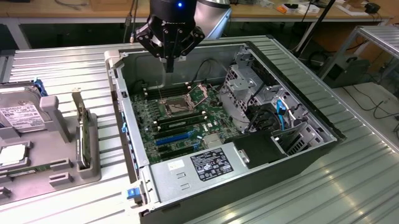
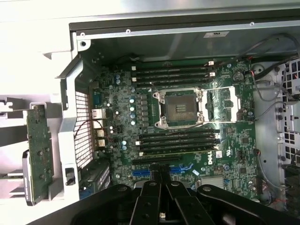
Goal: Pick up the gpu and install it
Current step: 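Reach for the gpu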
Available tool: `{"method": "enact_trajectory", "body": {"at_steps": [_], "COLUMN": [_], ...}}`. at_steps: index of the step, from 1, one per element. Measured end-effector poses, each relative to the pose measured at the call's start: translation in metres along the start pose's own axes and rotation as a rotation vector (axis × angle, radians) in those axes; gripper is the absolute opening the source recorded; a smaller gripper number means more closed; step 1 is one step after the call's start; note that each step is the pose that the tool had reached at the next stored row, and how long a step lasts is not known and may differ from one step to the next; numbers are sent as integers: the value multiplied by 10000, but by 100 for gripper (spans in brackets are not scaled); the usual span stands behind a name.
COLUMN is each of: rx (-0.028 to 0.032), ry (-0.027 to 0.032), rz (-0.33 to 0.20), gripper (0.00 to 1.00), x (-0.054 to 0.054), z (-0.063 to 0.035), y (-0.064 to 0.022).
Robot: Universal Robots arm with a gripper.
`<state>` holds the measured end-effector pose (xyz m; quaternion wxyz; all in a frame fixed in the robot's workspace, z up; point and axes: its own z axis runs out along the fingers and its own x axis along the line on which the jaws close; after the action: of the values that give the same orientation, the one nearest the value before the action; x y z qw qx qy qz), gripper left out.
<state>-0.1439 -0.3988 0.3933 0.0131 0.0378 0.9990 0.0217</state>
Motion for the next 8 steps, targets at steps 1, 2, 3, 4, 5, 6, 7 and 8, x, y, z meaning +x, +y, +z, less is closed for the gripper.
{"method": "enact_trajectory", "body": {"at_steps": [1,2,3,4,5,6,7,8], "rx": [-1,0,-1,0,-1,-1,0,0], "ry": [0,0,0,0,-1,-1,0,0], "rz": [1,1,1,0,1,0,1,1], "gripper": [11,11,11,11,11,11,11,11], "x": [3,6,8,13,19,23,33,41], "z": [0,0,0,0,0,0,-1,-1], "y": [0,-1,-1,-1,-2,-2,-3,-3]}}
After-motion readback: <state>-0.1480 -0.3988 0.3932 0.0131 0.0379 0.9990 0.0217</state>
